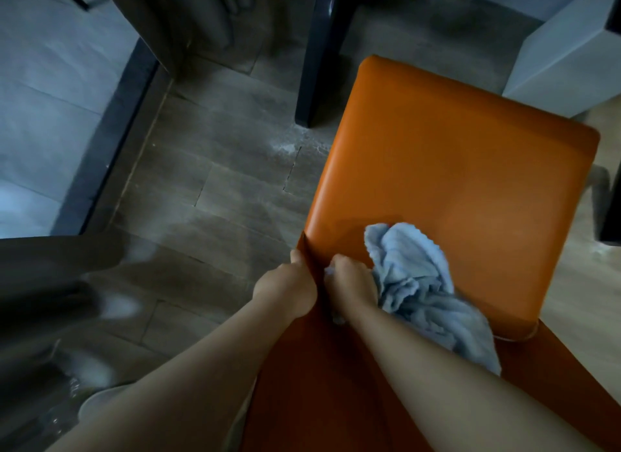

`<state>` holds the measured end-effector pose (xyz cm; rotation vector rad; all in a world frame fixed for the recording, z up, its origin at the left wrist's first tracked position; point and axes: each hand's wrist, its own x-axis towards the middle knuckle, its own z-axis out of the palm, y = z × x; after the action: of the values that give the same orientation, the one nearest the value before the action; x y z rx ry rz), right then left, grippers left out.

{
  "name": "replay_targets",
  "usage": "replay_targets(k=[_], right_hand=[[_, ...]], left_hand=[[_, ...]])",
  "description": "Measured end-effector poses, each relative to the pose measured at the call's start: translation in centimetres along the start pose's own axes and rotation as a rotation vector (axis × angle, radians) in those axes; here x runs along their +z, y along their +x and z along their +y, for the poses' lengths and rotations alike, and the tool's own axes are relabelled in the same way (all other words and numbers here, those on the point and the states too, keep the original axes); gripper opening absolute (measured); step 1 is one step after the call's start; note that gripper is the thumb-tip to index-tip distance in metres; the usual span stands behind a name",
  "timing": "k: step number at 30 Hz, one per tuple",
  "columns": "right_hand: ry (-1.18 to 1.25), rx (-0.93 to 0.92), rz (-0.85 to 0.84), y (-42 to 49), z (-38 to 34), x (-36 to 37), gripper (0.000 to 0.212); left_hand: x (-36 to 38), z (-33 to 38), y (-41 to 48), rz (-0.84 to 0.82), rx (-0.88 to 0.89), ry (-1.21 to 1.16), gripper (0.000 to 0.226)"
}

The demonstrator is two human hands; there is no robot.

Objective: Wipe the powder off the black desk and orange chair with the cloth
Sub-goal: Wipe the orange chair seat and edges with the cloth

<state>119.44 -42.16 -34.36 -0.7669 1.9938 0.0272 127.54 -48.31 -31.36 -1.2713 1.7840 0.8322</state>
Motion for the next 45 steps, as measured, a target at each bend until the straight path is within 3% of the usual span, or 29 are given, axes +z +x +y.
replay_targets(k=[2,7,10,14,19,23,27,30,33,38,42,45], right_hand=[[0.077,-0.023,-0.048,-0.3,0.2,0.7,0.024],[-0.082,-0.048,-0.055,-0.8,3.1,1.5,0.023],[0.150,-0.092,-0.009,-0.6,1.8,2.2,0.019],[0.343,-0.128,-0.099,0.9,0.8,2.4,0.037],[-0.011,-0.187,-0.180,1.9,2.2,2.2,0.045],[-0.218,-0.097,-0.178,0.7,6.3,1.3,0.041],[-0.316,-0.039,-0.193,-0.3,8.7,0.5,0.046],[-0.226,0.058,-0.167,-0.4,7.0,0.9,0.039],[0.029,0.172,-0.129,-0.4,4.6,1.5,0.034],[0.396,-0.009,-0.086,1.8,-0.9,2.2,0.027],[0.302,-0.128,-0.130,2.5,1.1,2.8,0.034],[0.186,-0.107,-0.176,2.1,4.0,3.1,0.043]], left_hand=[[0.0,0.0,0.1,-0.005,0.011,-0.010,0.055],[-0.1,0.0,0.0,-0.008,0.000,-0.027,0.053],[-0.1,0.1,-0.1,-0.004,0.007,-0.024,0.052],[0.0,0.2,0.1,-0.001,-0.004,-0.019,0.052],[-0.3,0.2,0.1,-0.023,-0.018,-0.016,0.053],[-0.8,0.5,-0.4,-0.066,-0.025,0.069,0.064],[-1.0,0.3,-0.3,-0.041,0.000,0.079,0.046],[-0.9,0.2,-0.1,-0.023,-0.001,0.086,0.043],[-0.7,0.2,0.1,0.001,0.000,0.093,0.043],[-0.6,0.1,0.3,0.043,0.000,0.049,0.029],[-0.9,0.1,0.2,0.027,0.017,0.026,0.032],[-0.7,0.2,0.4,0.004,0.016,0.046,0.027]])
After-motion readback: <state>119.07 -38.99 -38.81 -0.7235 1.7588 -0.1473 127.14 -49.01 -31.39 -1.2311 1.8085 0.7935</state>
